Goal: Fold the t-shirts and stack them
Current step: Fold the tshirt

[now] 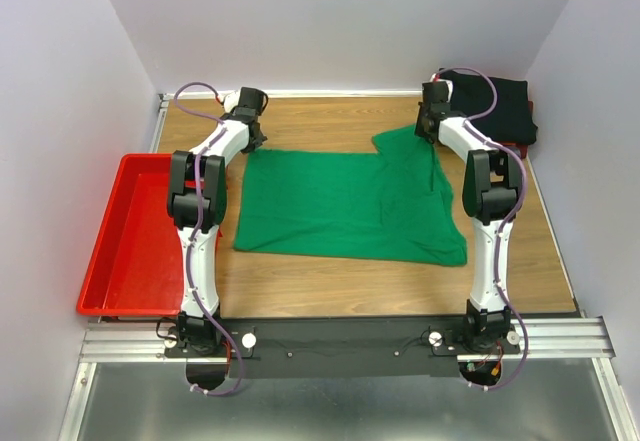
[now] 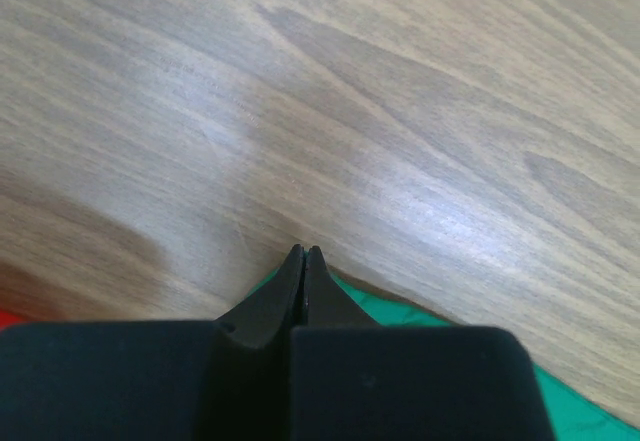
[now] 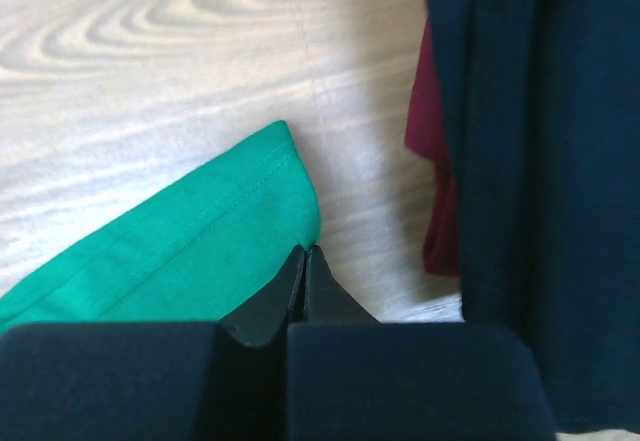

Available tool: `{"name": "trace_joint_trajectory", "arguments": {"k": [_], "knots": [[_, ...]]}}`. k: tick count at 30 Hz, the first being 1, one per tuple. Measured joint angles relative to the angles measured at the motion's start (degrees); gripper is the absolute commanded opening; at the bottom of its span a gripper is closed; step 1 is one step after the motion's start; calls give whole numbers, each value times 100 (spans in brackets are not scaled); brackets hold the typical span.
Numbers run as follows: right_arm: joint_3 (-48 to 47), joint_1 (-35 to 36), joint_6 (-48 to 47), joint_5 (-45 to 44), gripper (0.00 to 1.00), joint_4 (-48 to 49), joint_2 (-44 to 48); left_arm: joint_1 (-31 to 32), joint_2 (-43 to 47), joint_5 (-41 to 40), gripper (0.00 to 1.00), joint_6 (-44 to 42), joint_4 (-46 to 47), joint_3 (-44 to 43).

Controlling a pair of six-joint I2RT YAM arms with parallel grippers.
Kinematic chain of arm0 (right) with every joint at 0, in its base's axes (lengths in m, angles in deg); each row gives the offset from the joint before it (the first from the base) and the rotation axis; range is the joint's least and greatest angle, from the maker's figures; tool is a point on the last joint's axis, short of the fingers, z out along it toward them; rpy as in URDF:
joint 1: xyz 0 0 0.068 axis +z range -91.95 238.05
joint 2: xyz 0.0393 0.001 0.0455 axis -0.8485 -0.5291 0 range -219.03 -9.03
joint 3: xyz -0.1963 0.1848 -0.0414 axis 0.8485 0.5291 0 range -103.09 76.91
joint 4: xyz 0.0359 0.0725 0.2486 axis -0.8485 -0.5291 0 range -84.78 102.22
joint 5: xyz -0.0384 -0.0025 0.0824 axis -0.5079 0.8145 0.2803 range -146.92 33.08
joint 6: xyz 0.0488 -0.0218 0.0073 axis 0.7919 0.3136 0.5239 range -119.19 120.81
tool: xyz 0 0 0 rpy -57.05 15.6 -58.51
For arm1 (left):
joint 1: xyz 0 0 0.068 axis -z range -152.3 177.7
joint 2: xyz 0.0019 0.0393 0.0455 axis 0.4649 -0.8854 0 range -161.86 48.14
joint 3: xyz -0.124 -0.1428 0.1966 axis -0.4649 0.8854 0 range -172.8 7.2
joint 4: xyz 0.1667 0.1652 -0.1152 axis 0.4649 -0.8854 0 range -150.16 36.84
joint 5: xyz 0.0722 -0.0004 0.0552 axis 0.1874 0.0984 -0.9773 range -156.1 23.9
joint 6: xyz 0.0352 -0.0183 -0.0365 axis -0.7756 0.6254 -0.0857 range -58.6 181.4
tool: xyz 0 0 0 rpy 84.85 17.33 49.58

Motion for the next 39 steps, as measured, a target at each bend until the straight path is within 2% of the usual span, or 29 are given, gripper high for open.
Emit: {"name": "trace_joint_trajectory", "arguments": {"k": [9,18,26,39], "knots": [[-76,0,-92,-173,0,-20,184,-42,83,42,0,-153,92,-234],[474,2,-87,-212,0,-31,1126,-83,520,116,0,-188,138,-166],[1650,4,240,-208,0,11,2280,-127,1038,299,0,-133,149,227],[3978,4,1327,-63,1,-52,4201,-127,2055,568,0,44,168,1845]]}}
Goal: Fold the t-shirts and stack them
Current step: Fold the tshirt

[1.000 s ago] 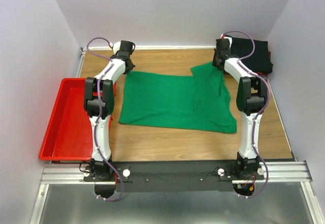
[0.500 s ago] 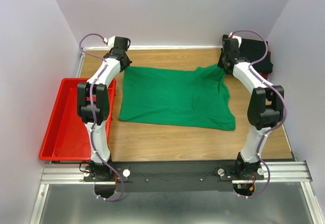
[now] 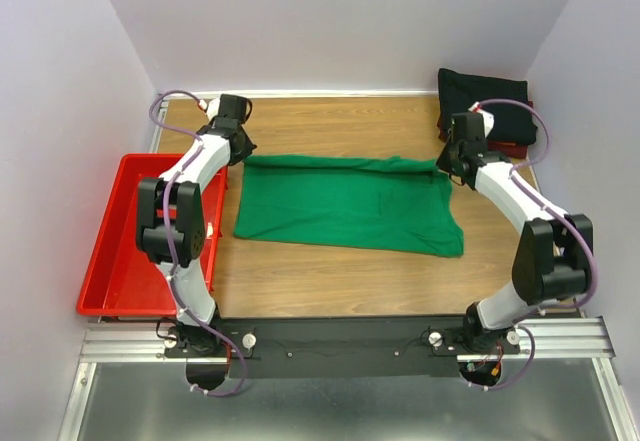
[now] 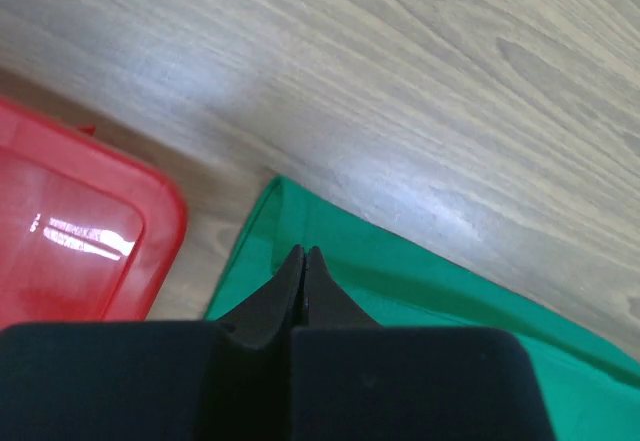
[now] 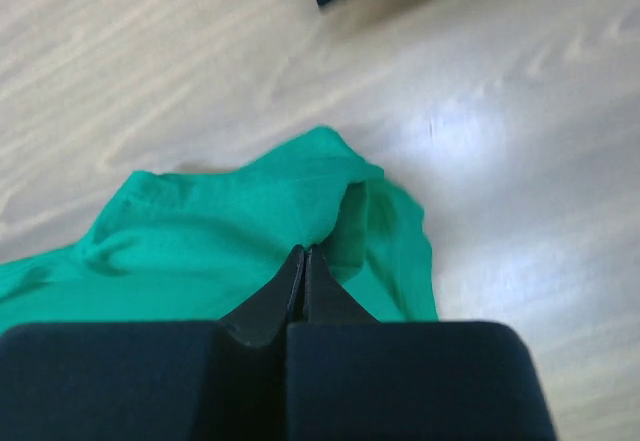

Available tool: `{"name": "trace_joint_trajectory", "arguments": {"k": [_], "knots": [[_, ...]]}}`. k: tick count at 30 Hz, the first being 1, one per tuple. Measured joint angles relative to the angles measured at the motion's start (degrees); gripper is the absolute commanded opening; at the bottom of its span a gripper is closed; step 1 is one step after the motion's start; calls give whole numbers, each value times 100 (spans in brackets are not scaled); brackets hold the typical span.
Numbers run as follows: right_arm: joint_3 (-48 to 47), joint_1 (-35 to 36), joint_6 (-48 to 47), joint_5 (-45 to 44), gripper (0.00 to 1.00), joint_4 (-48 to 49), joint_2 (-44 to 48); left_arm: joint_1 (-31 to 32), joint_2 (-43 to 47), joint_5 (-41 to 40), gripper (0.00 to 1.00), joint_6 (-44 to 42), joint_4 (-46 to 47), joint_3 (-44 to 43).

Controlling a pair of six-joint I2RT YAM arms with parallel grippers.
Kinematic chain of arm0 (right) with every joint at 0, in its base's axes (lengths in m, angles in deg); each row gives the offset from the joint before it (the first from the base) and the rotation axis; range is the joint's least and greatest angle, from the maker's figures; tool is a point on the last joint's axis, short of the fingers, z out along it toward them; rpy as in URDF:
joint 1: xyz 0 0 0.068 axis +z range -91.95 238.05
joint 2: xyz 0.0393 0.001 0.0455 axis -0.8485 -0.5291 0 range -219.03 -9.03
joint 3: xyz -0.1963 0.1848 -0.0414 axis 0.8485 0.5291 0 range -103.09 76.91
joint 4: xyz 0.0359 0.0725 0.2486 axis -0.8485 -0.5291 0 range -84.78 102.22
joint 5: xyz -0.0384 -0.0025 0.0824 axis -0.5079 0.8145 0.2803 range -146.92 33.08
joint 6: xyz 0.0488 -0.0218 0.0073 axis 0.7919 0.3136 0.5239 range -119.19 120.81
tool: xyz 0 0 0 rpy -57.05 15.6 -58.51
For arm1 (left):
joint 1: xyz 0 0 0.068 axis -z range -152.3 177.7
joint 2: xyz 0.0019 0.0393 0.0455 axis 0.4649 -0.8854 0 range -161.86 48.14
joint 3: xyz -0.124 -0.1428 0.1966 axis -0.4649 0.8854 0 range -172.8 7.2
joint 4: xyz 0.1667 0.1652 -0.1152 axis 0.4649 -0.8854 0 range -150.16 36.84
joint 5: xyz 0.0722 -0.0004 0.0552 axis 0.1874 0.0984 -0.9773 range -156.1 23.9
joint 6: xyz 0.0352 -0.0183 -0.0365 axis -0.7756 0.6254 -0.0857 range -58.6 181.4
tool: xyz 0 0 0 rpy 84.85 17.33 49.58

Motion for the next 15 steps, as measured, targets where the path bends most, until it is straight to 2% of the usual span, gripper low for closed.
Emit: {"name": "trace_joint_trajectory", "arguments": {"k": [7,15], "knots": [[750,0,271,195,1,-35,669,-2,483,57,0,28,175,675],[1327,0,428,289,0,-142,1231,-35,610,107,0,46,251,1187]]}}
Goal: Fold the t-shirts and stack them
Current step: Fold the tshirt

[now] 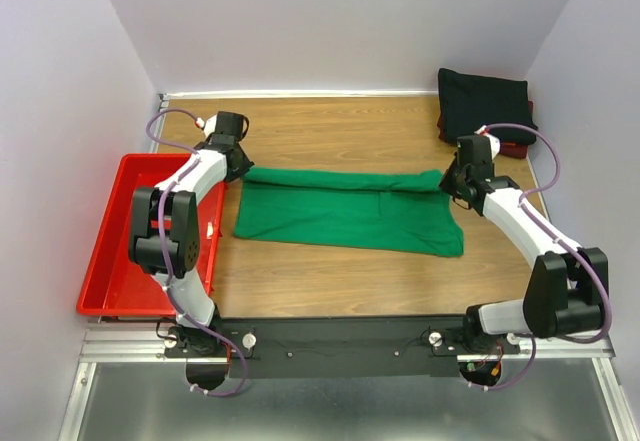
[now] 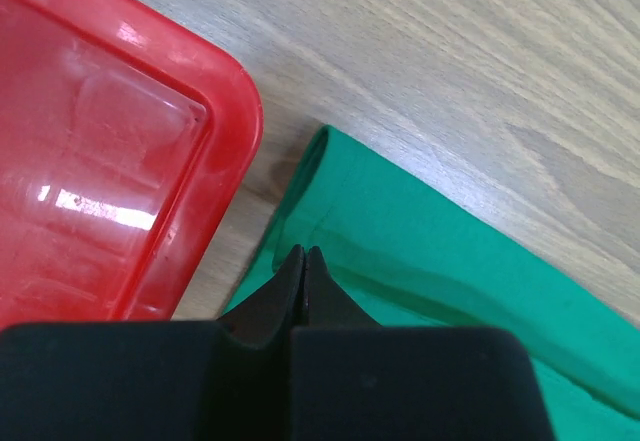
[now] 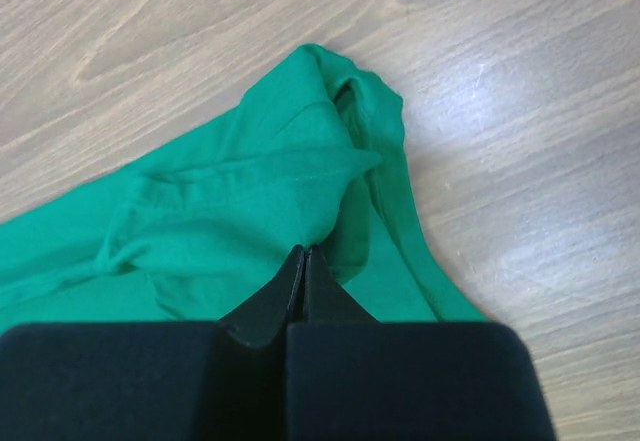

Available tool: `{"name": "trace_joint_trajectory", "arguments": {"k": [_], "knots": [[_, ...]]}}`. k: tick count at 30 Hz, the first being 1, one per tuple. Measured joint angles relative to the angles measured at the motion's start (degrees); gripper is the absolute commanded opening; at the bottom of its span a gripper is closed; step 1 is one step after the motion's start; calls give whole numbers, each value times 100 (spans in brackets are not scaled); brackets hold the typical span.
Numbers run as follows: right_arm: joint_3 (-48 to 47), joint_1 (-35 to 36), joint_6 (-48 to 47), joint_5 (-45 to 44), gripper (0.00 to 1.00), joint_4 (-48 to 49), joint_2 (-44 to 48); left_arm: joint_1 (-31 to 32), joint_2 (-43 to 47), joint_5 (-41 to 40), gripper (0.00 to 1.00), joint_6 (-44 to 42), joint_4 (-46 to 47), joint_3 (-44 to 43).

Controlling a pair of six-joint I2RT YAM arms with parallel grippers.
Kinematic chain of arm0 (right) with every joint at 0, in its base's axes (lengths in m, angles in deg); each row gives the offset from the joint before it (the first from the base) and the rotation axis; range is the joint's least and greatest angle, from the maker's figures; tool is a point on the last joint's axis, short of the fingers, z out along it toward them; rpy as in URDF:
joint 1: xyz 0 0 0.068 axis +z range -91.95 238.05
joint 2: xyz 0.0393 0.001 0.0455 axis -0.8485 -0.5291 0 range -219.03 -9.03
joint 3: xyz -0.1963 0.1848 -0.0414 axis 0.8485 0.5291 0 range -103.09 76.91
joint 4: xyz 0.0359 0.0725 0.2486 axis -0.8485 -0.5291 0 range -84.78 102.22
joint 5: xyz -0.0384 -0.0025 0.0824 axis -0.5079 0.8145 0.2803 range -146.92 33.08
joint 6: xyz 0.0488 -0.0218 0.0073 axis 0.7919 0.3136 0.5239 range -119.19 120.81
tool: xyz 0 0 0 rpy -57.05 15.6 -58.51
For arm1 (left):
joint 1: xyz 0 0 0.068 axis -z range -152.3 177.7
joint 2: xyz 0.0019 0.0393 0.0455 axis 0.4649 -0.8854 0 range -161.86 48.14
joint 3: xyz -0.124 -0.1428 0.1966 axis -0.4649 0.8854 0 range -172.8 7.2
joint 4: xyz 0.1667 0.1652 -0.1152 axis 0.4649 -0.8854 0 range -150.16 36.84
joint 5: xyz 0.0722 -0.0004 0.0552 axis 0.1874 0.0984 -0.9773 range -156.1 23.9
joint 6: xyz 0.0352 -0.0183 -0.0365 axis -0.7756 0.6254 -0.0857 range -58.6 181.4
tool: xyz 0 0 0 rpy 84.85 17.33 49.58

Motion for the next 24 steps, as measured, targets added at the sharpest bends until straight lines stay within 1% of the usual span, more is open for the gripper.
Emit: {"name": "trace_joint_trajectory", "arguments": {"k": [9,24], "knots": [[201,2,72,15,0,-37,264,-2,208,50,0,0,140,190],[466,2,168,13,0,-162,345,-63,317,140,0,13,260,575]]}}
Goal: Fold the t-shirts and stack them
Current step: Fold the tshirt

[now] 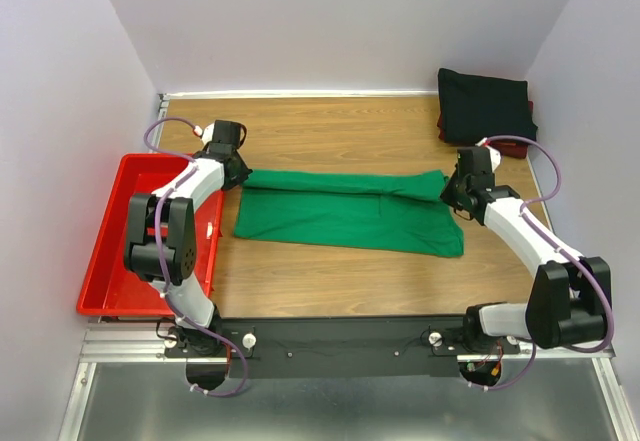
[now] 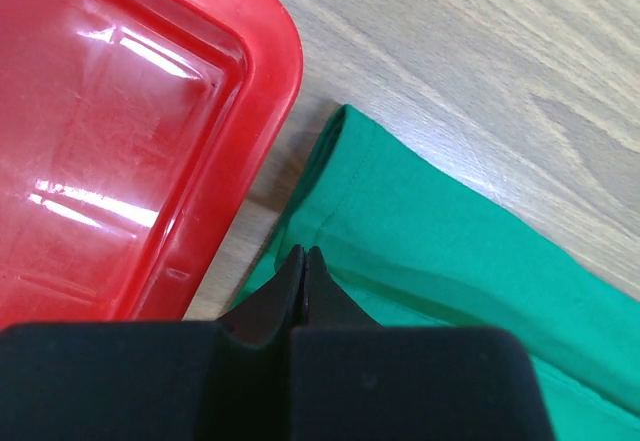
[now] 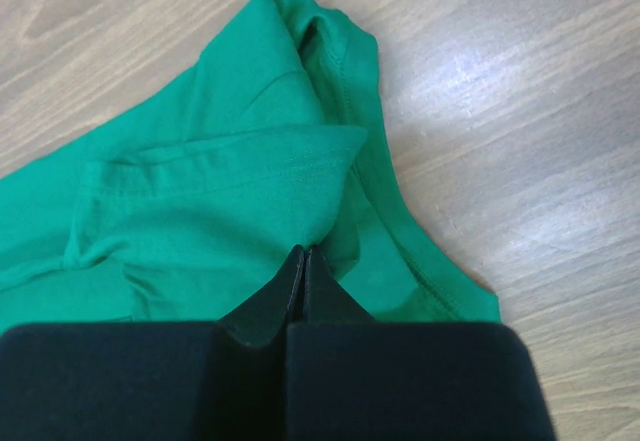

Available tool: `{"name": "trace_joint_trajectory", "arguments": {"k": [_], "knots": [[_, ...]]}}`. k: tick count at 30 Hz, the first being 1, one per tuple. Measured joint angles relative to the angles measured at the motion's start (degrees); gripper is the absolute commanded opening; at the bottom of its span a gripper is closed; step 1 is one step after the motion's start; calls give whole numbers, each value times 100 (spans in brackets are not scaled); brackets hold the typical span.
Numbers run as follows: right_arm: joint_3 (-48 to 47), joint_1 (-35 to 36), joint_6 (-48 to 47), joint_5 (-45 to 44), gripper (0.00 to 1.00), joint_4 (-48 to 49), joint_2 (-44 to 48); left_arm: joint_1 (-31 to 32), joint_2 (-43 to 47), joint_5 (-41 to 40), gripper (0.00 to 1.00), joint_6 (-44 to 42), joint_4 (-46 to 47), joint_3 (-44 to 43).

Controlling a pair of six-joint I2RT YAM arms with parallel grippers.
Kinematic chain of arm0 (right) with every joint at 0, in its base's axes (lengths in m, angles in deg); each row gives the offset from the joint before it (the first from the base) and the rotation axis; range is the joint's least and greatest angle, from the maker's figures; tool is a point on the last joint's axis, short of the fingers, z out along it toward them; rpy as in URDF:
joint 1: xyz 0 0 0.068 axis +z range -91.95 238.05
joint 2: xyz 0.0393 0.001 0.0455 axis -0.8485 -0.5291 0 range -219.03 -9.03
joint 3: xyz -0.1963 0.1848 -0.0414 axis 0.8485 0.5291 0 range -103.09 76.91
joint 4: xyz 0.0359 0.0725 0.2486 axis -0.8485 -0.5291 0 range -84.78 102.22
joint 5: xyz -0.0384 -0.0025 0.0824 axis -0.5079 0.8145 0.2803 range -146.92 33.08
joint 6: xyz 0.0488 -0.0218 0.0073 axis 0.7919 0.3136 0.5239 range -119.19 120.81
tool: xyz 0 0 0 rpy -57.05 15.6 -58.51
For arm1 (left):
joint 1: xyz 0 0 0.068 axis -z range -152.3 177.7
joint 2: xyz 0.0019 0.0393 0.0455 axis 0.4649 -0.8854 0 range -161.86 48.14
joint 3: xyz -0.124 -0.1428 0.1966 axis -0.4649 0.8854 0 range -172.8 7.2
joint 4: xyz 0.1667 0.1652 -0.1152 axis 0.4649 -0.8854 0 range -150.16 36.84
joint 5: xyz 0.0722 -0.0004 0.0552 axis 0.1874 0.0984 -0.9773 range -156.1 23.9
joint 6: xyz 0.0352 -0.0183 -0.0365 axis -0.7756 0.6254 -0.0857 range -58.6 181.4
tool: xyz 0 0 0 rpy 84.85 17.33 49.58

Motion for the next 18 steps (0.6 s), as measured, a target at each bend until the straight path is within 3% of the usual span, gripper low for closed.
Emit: {"name": "trace_joint_trajectory", "arguments": {"k": [15,18], "knots": [[216,0,48,0,0,-33,216,-11,232,42,0,13,85,179],[289,0,85,0,11,-33,216,-11,256,74,0,13,133,240]]}}
